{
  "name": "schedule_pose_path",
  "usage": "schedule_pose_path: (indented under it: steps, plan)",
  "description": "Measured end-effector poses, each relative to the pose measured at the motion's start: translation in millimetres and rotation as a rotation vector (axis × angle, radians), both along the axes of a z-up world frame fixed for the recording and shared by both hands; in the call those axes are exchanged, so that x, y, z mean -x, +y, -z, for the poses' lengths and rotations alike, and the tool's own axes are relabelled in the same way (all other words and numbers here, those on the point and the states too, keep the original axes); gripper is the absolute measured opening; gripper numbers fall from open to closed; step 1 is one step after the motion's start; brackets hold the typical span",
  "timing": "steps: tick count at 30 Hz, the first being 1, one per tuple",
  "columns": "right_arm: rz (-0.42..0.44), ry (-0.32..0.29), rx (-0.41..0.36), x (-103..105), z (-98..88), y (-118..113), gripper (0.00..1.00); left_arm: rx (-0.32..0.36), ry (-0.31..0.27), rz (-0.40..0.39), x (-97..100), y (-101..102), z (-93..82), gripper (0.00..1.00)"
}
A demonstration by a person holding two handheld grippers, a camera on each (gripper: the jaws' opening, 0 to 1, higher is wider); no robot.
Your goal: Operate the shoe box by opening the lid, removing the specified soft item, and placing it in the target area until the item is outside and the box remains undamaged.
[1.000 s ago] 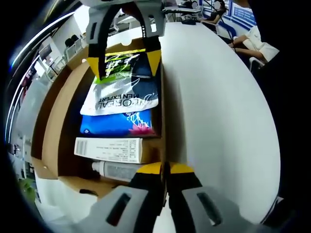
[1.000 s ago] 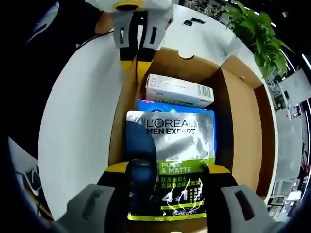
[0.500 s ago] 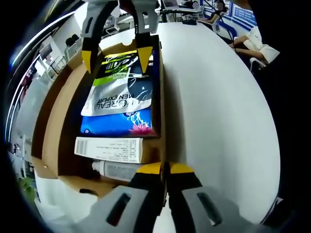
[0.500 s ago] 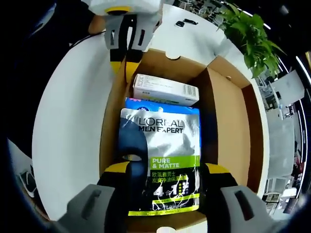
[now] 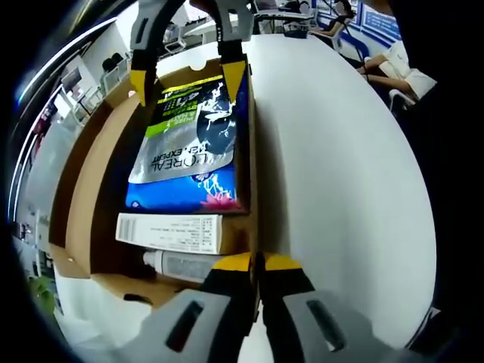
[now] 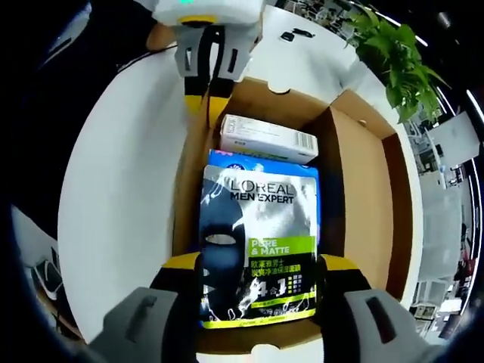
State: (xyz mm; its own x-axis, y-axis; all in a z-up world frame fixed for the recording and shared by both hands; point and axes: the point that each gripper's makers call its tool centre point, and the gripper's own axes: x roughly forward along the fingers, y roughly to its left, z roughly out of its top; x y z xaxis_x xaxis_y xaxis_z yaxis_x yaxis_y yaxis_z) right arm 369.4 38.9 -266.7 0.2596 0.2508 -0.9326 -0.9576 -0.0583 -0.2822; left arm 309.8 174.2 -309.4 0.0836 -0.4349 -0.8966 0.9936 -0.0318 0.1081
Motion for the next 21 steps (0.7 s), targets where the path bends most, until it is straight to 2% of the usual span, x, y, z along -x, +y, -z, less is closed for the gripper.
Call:
schedule_pose_path:
  steps: [11, 15, 21]
  plan:
    - [0.009, -0.011, 0.021, 2.2, 5.9, 2.8, 0.61, -0.002, -0.003, 0.005, 0.2, -0.2, -1.1, 0.02]
    - [0.001, -0.047, 0.047, 0.2, 7.8, 3.8, 0.61, -0.003, -0.004, 0.006, 0.2, -0.3, -1.2, 0.02]
    - [0.020, -0.102, 0.044, -2.2, 4.6, 1.8, 0.61, -0.003, -0.004, 0.006, 0.2, -0.6, -1.3, 0.02]
